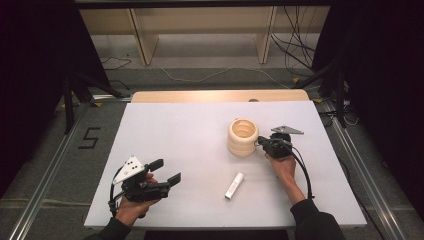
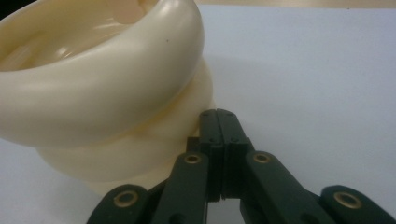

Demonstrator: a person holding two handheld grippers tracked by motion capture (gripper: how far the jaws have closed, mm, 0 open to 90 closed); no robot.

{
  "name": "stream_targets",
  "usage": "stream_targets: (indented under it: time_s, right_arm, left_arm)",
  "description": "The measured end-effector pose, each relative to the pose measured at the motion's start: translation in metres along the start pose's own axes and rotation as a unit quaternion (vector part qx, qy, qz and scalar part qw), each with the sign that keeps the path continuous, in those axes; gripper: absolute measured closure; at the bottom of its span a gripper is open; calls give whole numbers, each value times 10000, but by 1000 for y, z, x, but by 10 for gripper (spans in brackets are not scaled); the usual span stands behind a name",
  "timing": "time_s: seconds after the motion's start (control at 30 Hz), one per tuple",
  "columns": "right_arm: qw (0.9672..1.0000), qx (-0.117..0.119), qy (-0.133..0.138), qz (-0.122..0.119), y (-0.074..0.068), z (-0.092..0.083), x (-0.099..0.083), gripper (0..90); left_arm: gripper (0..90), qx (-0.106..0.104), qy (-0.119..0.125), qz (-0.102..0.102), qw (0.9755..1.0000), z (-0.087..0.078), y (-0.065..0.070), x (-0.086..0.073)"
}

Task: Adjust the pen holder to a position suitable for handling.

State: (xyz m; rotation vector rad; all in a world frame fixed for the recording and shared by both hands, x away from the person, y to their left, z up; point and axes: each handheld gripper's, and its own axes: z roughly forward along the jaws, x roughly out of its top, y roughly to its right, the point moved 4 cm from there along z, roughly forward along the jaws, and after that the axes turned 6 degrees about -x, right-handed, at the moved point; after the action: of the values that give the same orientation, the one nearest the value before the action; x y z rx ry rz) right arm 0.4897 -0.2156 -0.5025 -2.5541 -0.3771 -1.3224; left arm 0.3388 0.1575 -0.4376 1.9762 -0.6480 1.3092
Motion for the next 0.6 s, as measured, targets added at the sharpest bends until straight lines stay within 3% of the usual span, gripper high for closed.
stream_targets:
  time_s: [0.6]
  right_arm:
    - [9994,285,-69,-200,-35,10,0,899]
  left_arm:
    - [163,9,14,-15,10000,0,-1,0]
